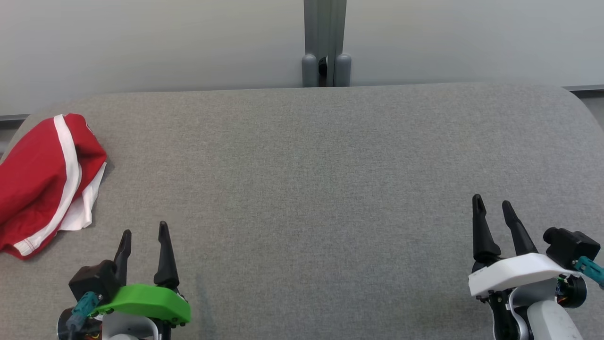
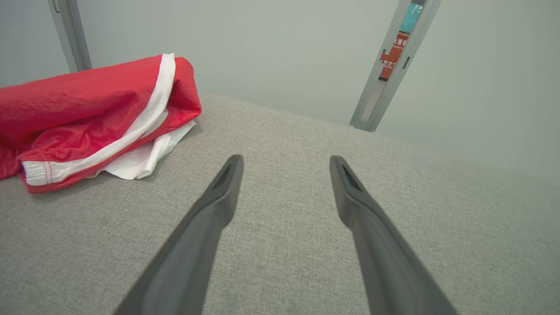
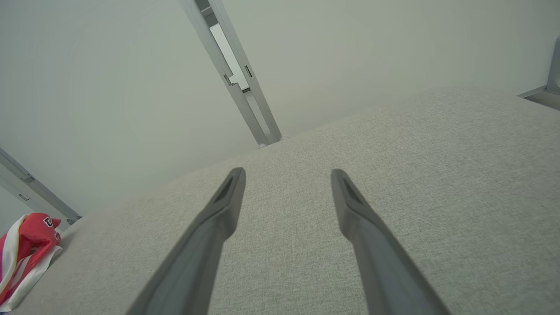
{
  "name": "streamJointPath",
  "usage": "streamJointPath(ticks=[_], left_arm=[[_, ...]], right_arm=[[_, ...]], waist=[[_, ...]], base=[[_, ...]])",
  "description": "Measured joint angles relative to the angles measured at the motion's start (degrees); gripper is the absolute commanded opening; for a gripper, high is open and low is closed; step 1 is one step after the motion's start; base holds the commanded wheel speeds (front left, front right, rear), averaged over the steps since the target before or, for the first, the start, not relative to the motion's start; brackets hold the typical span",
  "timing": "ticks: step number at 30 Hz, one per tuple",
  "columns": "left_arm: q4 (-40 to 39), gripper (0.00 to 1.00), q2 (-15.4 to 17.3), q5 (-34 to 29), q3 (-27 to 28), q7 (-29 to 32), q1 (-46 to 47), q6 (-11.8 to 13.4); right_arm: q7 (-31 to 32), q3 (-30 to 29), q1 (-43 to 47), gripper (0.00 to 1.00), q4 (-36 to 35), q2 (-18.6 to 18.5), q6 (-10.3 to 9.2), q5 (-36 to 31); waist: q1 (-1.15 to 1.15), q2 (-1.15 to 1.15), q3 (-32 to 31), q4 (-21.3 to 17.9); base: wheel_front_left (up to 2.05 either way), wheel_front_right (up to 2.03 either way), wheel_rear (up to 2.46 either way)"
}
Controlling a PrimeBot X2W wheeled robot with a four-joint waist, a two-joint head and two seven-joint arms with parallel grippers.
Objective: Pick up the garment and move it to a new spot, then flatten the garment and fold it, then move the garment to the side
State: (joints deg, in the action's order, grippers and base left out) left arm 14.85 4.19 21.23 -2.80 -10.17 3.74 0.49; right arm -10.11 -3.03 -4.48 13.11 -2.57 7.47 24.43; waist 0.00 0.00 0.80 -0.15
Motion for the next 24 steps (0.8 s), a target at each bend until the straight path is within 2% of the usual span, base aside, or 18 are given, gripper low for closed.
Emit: streamJointPath(ticks=[24], left_arm=[[-0.24, 1.0, 0.56, -12.09, -2.45, -2.88, -1.4, 0.64]], right_arm=[[-2.9, 1.02, 0.34, 1.0, 1.57, -0.1, 0.01, -12.59]], waist=[[0.0, 0.0, 0.06, -0.58]], base=[[0.0, 0.0, 0.0]])
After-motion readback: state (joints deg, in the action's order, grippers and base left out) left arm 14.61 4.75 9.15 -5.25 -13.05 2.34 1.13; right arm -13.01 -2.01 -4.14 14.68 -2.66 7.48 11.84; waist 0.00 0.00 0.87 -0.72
